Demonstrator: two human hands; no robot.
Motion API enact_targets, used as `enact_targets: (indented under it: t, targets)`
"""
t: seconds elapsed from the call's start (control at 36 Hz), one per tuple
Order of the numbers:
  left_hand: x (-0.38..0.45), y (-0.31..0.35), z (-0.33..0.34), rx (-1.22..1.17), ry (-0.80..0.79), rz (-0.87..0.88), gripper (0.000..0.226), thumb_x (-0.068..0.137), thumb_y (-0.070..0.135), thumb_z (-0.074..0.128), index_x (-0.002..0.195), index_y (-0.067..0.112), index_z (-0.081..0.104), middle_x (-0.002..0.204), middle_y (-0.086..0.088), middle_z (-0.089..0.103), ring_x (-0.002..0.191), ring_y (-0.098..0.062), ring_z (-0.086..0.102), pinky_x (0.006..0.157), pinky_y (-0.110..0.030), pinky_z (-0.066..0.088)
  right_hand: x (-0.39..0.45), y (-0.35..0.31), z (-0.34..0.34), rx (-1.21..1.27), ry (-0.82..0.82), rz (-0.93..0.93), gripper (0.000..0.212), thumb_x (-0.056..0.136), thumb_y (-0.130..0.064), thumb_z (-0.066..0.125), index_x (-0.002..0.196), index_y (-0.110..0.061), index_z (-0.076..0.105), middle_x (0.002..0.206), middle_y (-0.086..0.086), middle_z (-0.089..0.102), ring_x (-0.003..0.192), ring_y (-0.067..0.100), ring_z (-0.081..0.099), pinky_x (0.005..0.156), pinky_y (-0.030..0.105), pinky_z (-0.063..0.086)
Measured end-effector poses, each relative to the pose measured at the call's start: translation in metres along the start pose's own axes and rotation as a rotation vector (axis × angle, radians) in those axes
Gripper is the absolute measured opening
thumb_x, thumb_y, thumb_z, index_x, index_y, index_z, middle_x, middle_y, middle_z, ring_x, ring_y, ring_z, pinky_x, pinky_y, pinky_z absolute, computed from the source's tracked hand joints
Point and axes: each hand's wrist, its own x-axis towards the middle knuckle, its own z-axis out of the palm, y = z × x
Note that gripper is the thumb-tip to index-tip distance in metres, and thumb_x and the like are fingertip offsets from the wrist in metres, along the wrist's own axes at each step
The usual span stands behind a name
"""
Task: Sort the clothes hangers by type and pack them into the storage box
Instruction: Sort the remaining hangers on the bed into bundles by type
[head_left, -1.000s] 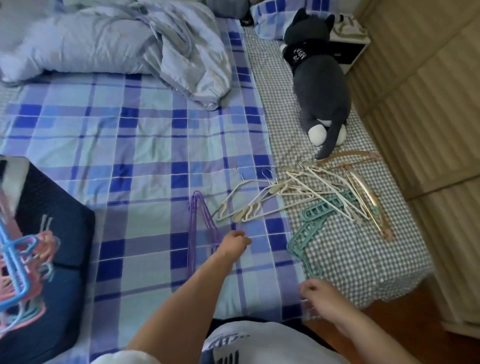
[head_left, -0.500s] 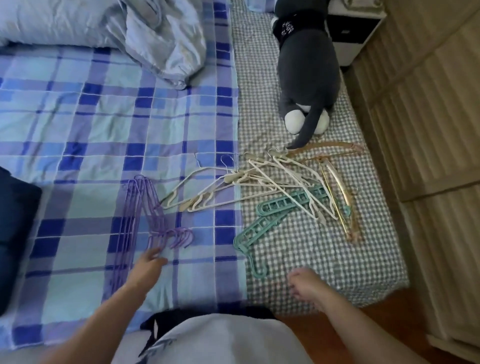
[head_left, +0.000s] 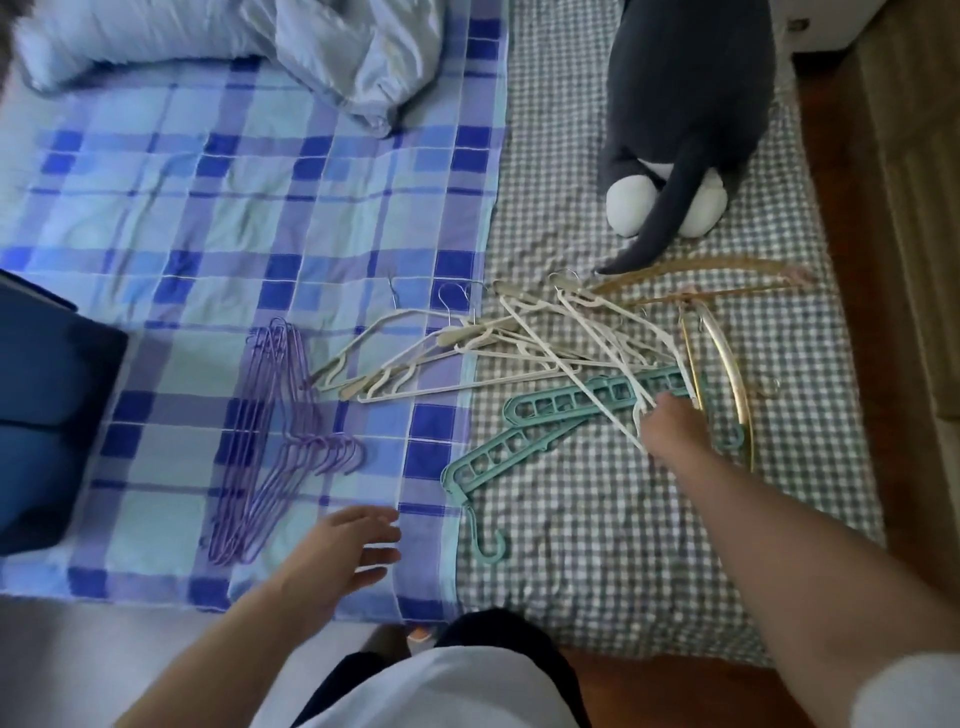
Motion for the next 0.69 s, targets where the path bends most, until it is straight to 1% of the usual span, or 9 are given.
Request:
enact_targets:
  t: [0.08, 0.14, 0.19, 0.25, 0.31, 0.39, 0.5, 0.61, 0.69]
  targets:
    - [-0.001, 0.003, 0.012, 0.004, 0.0, -0.019, 0.02, 0.102, 0.005, 0.052, 0.111, 0.003, 0.07, 0.103, -0.017, 0.075, 0.097, -0.035, 0.069, 0.086, -0.04, 0.048, 0.016, -0.003, 0.012, -0.057, -0.018, -0.023, 0.021, 0.093, -0.021, 0.057, 0.112, -0.012, 0.061, 0.092, 0.01, 0.064, 0.076, 0.031, 0.063, 0.066, 0.039, 0.059]
    - [-0.001, 0.005, 0.018, 0.043, 0.014, 0.008, 0.02, 0.102, 0.004, 0.052, 0.111, 0.004, 0.07, 0.105, -0.017, 0.076, 0.098, -0.035, 0.071, 0.088, -0.042, 0.051, 0.015, -0.004, 0.019, -0.049, -0.001, -0.038, 0.028, 0.091, -0.015, 0.057, 0.119, -0.017, 0.059, 0.097, 0.01, 0.066, 0.078, 0.03, 0.063, 0.064, 0.036, 0.057]
    - [-0.001, 0.009, 0.025, 0.083, 0.032, 0.025, 0.019, 0.101, 0.004, 0.052, 0.109, 0.005, 0.07, 0.105, -0.017, 0.076, 0.102, -0.039, 0.071, 0.093, -0.046, 0.053, 0.004, -0.007, 0.016, -0.07, 0.034, -0.092, 0.028, 0.089, -0.008, 0.056, 0.115, -0.017, 0.06, 0.101, 0.009, 0.066, 0.083, 0.029, 0.06, 0.068, 0.036, 0.055]
    - [-0.004, 0.012, 0.031, 0.103, 0.038, 0.026, 0.018, 0.101, 0.004, 0.053, 0.108, 0.005, 0.07, 0.104, -0.017, 0.076, 0.106, -0.041, 0.069, 0.093, -0.044, 0.053, -0.015, -0.01, 0.006, -0.127, 0.125, -0.214, 0.011, 0.089, -0.008, 0.059, 0.098, -0.014, 0.062, 0.09, 0.005, 0.063, 0.078, 0.024, 0.051, 0.065, 0.034, 0.045]
    - [-0.008, 0.014, 0.033, 0.117, 0.034, 0.031, 0.019, 0.102, 0.005, 0.053, 0.109, 0.005, 0.07, 0.104, -0.017, 0.076, 0.106, -0.041, 0.069, 0.094, -0.045, 0.053, -0.039, -0.016, -0.01, -0.107, 0.279, -0.322, 0.007, 0.088, -0.007, 0.062, 0.088, -0.013, 0.062, 0.081, 0.003, 0.062, 0.072, 0.019, 0.043, 0.063, 0.033, 0.039]
    - [-0.018, 0.02, 0.039, 0.115, 0.01, 0.05, 0.018, 0.102, 0.007, 0.054, 0.109, 0.006, 0.071, 0.102, -0.013, 0.077, 0.103, -0.038, 0.071, 0.094, -0.044, 0.055, -0.076, -0.016, -0.031, 0.157, 0.481, -0.373, 0.008, 0.089, -0.006, 0.062, 0.082, -0.01, 0.063, 0.075, 0.001, 0.059, 0.067, 0.018, 0.044, 0.062, 0.035, 0.045]
    - [-0.033, 0.033, 0.051, 0.079, -0.079, 0.091, 0.016, 0.099, 0.009, 0.059, 0.108, 0.008, 0.073, 0.103, -0.012, 0.077, 0.101, -0.036, 0.072, 0.087, -0.038, 0.054, -0.118, -0.013, -0.044, 0.508, 0.452, -0.31, 0.022, 0.1, -0.023, 0.047, 0.091, -0.014, 0.065, 0.079, -0.008, 0.054, 0.075, 0.016, 0.053, 0.069, 0.034, 0.05]
    - [-0.048, 0.055, 0.064, 0.052, -0.198, 0.205, 0.018, 0.093, 0.016, 0.069, 0.111, 0.013, 0.071, 0.104, -0.009, 0.077, 0.093, -0.026, 0.073, 0.089, -0.038, 0.053, -0.155, -0.02, -0.053, 0.868, 0.292, -0.291, 0.02, 0.104, -0.025, 0.047, 0.104, -0.022, 0.067, 0.091, -0.011, 0.061, 0.078, 0.007, 0.058, 0.065, 0.02, 0.048]
    - [-0.057, 0.072, 0.068, 0.128, -0.247, 0.286, 0.017, 0.098, 0.015, 0.063, 0.114, 0.016, 0.071, 0.104, -0.007, 0.076, 0.094, -0.025, 0.073, 0.089, -0.037, 0.055, -0.167, -0.027, -0.052, 1.135, 0.318, -0.08, 0.023, 0.105, -0.028, 0.044, 0.1, -0.023, 0.065, 0.095, -0.008, 0.065, 0.086, 0.012, 0.064, 0.071, 0.03, 0.055]
